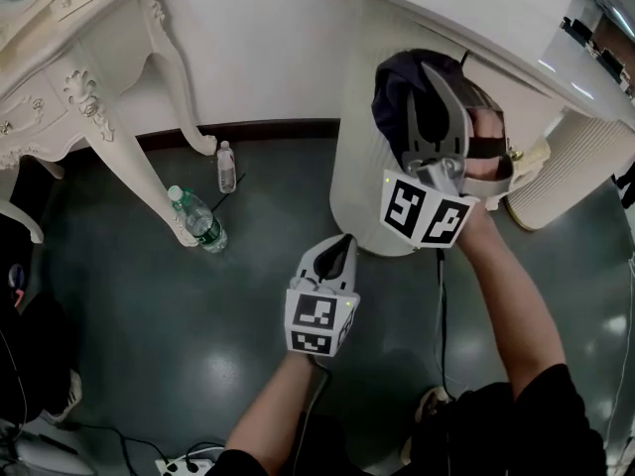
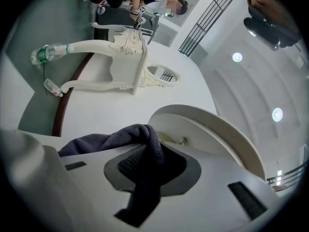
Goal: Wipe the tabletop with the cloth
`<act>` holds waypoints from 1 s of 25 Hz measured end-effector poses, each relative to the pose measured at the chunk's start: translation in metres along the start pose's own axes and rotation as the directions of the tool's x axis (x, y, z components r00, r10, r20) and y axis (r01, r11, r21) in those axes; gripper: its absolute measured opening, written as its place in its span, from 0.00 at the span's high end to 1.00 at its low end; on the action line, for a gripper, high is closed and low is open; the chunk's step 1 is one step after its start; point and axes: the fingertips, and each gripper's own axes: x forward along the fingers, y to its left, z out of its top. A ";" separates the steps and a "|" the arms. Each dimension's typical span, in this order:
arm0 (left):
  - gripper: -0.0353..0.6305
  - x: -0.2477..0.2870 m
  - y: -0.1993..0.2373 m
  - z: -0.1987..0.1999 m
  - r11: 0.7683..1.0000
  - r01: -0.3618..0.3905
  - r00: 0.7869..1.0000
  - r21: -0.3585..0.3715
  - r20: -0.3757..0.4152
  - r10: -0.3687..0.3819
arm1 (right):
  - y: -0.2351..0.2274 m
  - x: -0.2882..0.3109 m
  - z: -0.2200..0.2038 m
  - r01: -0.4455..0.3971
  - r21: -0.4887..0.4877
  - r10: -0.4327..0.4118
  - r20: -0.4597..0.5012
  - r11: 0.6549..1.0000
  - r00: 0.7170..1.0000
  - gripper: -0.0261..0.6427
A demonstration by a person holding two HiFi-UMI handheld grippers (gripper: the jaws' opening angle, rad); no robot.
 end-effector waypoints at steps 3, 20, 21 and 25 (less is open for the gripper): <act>0.94 -0.002 0.004 -0.007 0.999 0.000 1.000 0.034 -0.014 0.000 | 0.033 -0.006 0.006 -0.078 -0.011 0.078 0.016 0.997 0.997 0.88; 0.94 -0.030 -0.004 -0.111 0.995 0.080 0.985 0.056 -0.156 -0.071 | 0.209 -0.086 -0.005 -0.342 0.044 0.342 0.018 0.939 0.940 0.88; 0.94 -0.035 -0.009 -0.118 0.995 0.082 0.984 0.051 -0.160 -0.073 | 0.220 -0.090 -0.006 -0.344 0.025 0.344 0.021 0.939 0.939 0.88; 0.94 -0.047 -0.012 -0.140 0.998 0.058 0.987 0.032 -0.153 -0.053 | 0.266 -0.108 -0.010 -0.373 0.010 0.373 0.020 0.928 0.928 0.88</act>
